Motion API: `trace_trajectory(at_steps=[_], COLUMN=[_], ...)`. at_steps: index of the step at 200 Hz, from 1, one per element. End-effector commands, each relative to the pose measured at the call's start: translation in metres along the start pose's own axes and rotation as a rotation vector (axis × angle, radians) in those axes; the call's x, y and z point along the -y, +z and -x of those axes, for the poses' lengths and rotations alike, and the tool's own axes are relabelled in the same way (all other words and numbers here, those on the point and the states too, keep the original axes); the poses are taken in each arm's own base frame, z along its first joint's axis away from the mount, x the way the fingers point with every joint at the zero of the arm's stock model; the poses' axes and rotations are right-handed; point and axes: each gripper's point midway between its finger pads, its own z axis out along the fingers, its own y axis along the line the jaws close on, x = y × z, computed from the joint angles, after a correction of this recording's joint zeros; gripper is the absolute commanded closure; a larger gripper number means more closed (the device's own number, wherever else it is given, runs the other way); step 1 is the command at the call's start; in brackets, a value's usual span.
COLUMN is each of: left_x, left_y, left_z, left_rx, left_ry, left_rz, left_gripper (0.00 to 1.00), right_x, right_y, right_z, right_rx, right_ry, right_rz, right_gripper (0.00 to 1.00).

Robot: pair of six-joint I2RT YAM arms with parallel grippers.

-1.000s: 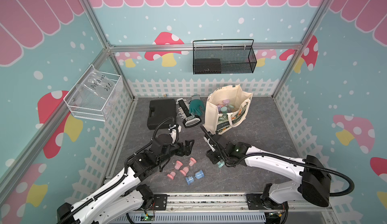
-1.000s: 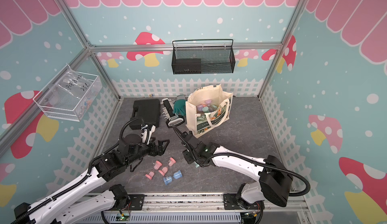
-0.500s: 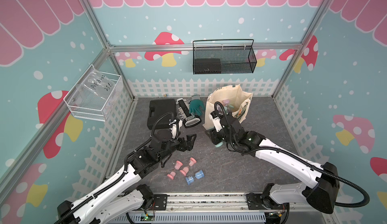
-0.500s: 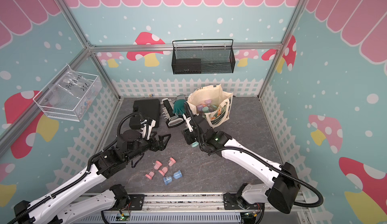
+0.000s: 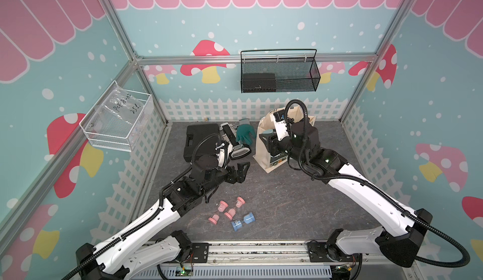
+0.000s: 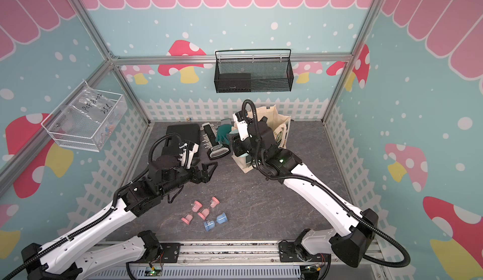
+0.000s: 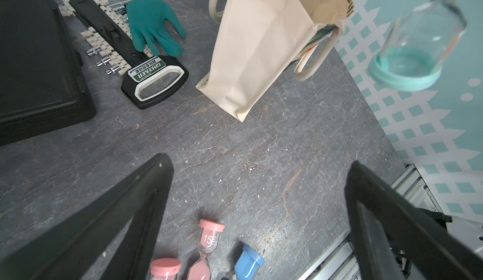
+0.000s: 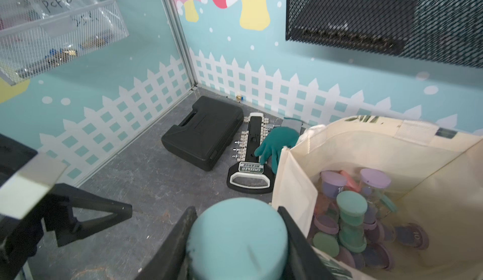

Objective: Put the hourglass into the canvas bag
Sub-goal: Place the hourglass in the canvas bag.

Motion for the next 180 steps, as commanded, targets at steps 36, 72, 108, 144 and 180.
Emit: trace_trajectory(at_steps=[36, 72, 108, 144, 180], left_x=[0.019, 0.025, 0.030, 0.032, 0.033], left_y=[0.010, 0.019, 0.030, 0.039, 0.046], left_z=[0.023, 0.030, 0.033, 0.033, 0.033], left_rx=[0.035, 0.046, 0.041, 0.038, 0.031], left_ry=[0.022, 0.026, 0.031, 0.029, 0.029], left_rz=[-0.065, -0.083, -0.098, -0.107, -0.110], left_gripper=[0.01, 0.00, 0.01, 0.01, 0.01], right_x=[0.035, 0.069, 0.103, 0.133, 0.158], right_y=[0.015, 0.039, 0.068, 0.090, 0.112], right_z=[0.038, 0.033, 0.009, -0.020, -0.052], right_rx=[0.071, 0.038, -0.040, -0.116, -0.193], right_ry=[-0.039, -0.028, -0.005, -0.001, 0.029], right_rz=[-0.102, -0.172, -0.226, -0.291, -0.295], right_gripper=[0.74, 0.75, 0.76, 0.77, 0.78])
